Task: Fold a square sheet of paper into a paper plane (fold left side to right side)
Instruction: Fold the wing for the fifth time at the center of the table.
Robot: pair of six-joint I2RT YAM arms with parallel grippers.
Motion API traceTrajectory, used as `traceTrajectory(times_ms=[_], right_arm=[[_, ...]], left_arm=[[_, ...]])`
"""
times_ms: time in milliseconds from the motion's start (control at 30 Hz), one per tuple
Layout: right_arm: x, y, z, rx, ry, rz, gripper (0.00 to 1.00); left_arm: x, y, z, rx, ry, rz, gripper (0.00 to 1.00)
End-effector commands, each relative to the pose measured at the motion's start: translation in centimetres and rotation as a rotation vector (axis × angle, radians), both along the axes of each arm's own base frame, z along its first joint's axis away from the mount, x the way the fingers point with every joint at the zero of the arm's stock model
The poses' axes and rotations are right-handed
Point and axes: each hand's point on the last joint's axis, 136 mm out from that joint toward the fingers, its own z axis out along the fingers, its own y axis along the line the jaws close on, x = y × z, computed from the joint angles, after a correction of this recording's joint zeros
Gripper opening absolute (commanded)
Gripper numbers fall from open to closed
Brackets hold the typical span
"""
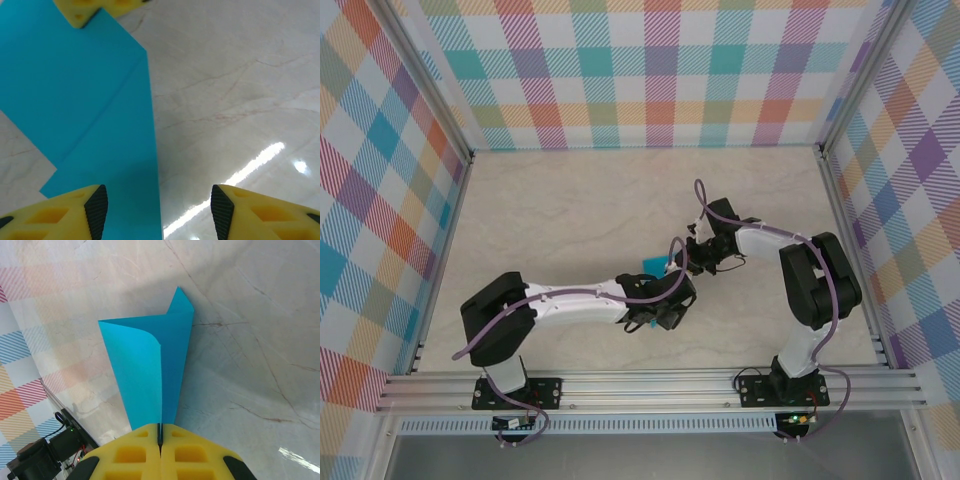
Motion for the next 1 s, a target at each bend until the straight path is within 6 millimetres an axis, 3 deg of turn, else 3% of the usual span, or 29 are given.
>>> traceTrajectory(times_ms=[0, 100, 333, 967], right_arm=[[0.0, 0.3, 0.3, -0.002, 0.019, -0.004, 0.04], [0.0, 0.3, 0.2, -0.006, 0.021, -0.006, 0.04], [-0.1, 0.2, 0.1, -0.007, 0.029, -0.003, 0.04], [-0.1, 0.2, -0.2, -0.017, 0.039, -0.003, 0.07]], left_arm=[[-0.3, 0.4, -0.5, 0.065, -0.024, 0.028, 0.51], [-0.4, 0.5, -1.2, 0.075, -0.013, 0.033, 0.43], [0.1, 1.3, -1.7, 0.118, -0.042, 0.065, 0.37], [0.2, 1.2, -2.8, 0.157, -0.034, 0.069, 0.17]])
